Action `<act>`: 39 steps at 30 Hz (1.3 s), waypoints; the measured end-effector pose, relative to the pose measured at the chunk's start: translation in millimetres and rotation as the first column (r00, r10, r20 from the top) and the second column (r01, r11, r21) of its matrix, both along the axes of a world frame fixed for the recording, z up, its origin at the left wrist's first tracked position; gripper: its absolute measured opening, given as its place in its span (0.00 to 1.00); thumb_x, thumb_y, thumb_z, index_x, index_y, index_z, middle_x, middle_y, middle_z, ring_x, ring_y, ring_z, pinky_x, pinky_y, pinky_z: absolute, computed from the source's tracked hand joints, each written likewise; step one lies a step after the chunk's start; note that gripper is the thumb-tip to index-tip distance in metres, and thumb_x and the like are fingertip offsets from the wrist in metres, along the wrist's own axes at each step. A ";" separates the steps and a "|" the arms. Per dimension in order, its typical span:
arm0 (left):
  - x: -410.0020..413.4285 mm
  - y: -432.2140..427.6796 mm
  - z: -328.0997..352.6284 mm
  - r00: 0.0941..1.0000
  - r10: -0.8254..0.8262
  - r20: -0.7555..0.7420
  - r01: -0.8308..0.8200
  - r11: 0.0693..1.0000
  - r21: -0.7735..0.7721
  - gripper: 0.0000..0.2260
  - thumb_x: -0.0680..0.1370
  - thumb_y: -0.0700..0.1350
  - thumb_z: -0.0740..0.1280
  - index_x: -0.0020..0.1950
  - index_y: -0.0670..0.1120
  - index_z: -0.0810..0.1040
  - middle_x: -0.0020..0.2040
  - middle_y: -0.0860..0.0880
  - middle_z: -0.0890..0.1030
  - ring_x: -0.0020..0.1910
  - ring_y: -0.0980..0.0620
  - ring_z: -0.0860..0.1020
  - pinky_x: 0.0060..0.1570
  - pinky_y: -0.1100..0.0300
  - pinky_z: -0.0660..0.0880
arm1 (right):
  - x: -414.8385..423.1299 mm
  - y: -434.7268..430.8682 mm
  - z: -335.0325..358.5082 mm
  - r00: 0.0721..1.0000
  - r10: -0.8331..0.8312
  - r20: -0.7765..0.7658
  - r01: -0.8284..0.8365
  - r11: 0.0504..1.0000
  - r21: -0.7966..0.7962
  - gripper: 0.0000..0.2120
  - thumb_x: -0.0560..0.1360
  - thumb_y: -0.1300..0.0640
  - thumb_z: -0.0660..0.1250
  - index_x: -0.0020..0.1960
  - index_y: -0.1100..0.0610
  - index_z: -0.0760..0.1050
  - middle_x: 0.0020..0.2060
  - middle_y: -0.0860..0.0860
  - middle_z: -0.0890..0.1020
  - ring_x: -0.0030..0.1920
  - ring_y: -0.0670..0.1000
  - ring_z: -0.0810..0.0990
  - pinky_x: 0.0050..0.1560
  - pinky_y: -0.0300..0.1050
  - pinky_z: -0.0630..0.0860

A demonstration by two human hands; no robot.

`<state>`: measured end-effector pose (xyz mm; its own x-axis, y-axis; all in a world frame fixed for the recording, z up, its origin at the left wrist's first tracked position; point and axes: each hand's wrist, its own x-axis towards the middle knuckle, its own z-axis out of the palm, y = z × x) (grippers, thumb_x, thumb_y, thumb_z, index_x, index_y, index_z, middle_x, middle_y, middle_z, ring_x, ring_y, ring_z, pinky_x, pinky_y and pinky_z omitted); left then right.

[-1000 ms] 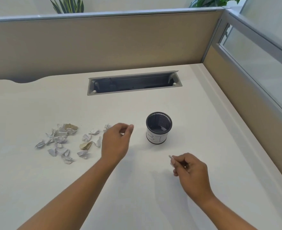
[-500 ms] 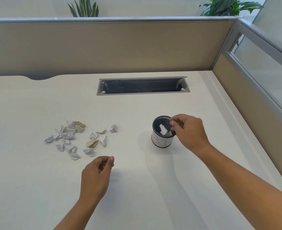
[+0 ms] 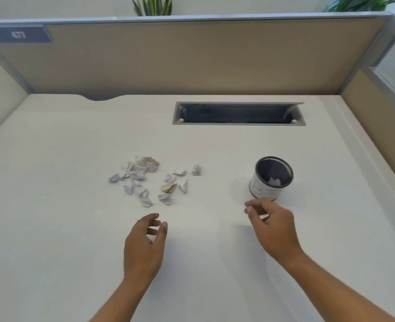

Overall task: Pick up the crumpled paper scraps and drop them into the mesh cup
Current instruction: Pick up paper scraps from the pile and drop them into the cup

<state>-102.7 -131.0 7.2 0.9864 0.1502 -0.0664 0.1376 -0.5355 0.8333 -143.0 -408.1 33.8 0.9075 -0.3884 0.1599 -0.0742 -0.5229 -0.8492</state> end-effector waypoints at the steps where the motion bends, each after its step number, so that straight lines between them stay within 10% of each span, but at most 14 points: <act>1: 1.0 7.1 -1.5 1.000 0.006 -0.005 -0.006 1.000 -0.003 0.10 0.77 0.49 0.69 0.58 0.56 0.77 0.47 0.57 0.81 0.44 0.62 0.79 0.39 0.62 0.74 | -4.1 11.2 -8.3 0.999 0.032 -0.040 -0.032 0.999 -0.017 0.14 0.73 0.62 0.72 0.42 0.42 0.79 0.40 0.32 0.82 0.33 0.37 0.80 0.31 0.26 0.70; 10: 51.6 70.9 1.3 1.000 -0.019 0.021 0.018 0.999 0.048 0.11 0.77 0.48 0.69 0.59 0.52 0.77 0.47 0.57 0.81 0.44 0.61 0.79 0.40 0.65 0.73 | -12.8 84.6 -47.1 0.969 0.011 -0.249 -0.052 0.986 -0.159 0.10 0.73 0.60 0.72 0.43 0.43 0.80 0.29 0.40 0.80 0.37 0.44 0.79 0.33 0.39 0.73; 23: 183.3 125.0 -6.2 0.994 -0.104 0.023 0.098 0.975 0.201 0.18 0.76 0.48 0.70 0.65 0.47 0.75 0.58 0.46 0.75 0.48 0.46 0.79 0.48 0.59 0.71 | -8.6 110.3 -46.1 0.944 -0.206 -0.260 0.120 0.943 -0.310 0.13 0.71 0.65 0.73 0.41 0.45 0.80 0.27 0.42 0.77 0.38 0.44 0.77 0.35 0.32 0.71; 39: 170.8 146.1 -7.7 0.989 -0.144 0.024 0.140 0.983 0.116 0.02 0.75 0.43 0.71 0.43 0.48 0.83 0.41 0.49 0.83 0.38 0.56 0.79 0.42 0.66 0.70 | 64.2 120.7 -27.3 0.947 -0.172 -0.271 0.137 0.980 -0.144 0.09 0.73 0.60 0.71 0.44 0.45 0.81 0.33 0.45 0.82 0.32 0.40 0.77 0.39 0.33 0.74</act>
